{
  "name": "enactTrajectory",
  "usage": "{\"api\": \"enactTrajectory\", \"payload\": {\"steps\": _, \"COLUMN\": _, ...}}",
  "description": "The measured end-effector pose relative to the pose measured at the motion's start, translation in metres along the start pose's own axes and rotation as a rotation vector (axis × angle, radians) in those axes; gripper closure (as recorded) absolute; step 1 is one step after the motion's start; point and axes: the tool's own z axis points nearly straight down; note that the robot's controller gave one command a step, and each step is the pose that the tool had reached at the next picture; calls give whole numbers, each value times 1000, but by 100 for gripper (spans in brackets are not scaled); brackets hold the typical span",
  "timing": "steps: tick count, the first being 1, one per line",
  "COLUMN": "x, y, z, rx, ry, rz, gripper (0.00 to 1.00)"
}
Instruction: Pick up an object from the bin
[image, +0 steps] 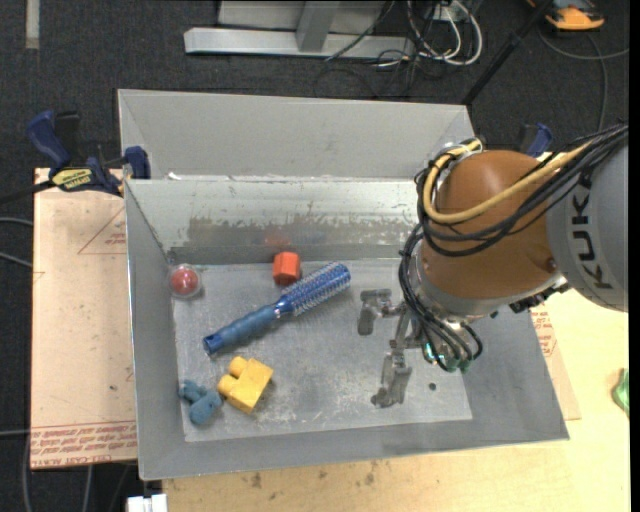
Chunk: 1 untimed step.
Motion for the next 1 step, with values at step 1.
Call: {"api": "enactTrajectory", "payload": {"steps": 1, "x": -62, "y": 0, "z": 102, "rx": 0, "ry": -4, "rz": -25, "gripper": 0}}
